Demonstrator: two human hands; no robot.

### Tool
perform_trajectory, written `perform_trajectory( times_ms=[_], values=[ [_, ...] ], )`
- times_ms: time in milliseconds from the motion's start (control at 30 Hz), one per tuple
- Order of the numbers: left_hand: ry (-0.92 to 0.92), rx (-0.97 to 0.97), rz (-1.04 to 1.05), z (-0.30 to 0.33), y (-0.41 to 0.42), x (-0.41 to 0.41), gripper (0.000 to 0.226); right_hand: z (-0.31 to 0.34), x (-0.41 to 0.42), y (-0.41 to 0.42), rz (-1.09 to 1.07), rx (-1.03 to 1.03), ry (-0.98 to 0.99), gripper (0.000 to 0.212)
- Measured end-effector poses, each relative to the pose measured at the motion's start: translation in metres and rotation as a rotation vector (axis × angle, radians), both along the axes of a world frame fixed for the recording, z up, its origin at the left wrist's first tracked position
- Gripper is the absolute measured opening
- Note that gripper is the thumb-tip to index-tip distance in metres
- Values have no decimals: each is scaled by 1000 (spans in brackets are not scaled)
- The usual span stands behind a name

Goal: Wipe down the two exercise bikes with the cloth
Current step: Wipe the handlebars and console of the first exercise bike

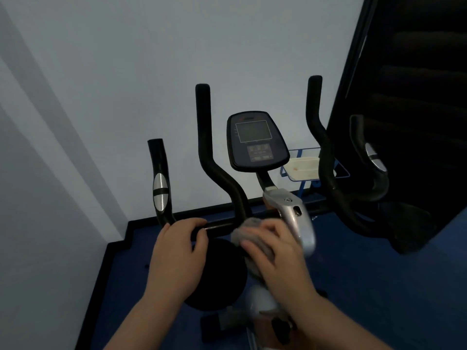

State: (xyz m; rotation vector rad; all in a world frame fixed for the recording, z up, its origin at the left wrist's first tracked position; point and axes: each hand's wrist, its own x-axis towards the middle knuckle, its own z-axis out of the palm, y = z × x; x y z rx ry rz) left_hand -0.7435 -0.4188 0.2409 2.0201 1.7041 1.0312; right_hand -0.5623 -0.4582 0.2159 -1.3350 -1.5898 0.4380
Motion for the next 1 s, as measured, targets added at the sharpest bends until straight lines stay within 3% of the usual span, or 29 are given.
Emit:
perform_trajectory(
  times_ms=[67,233,400,533,800,1000],
  values=[
    [-1,-1,0,1,0,0,23,-2,4,-6,15,-22,68,26],
    [1,-12,-3,1,0,-1,24,32,4,40,-60,28,94,7],
    [-8,-22,-5,1,-2,0,24,7,-2,26,-30,-12,-67,20],
    [-20,-6,1,2,-1,-1,23,-19,2,-9,-6,44,67,18],
    [-9,-25,8,2,-1,1,25,20,-5,49,-89,-52,84,12],
    [-35,-14,7,-1,-2,0,24,-13,-7,0,-89,39,132,22]
  ],
)
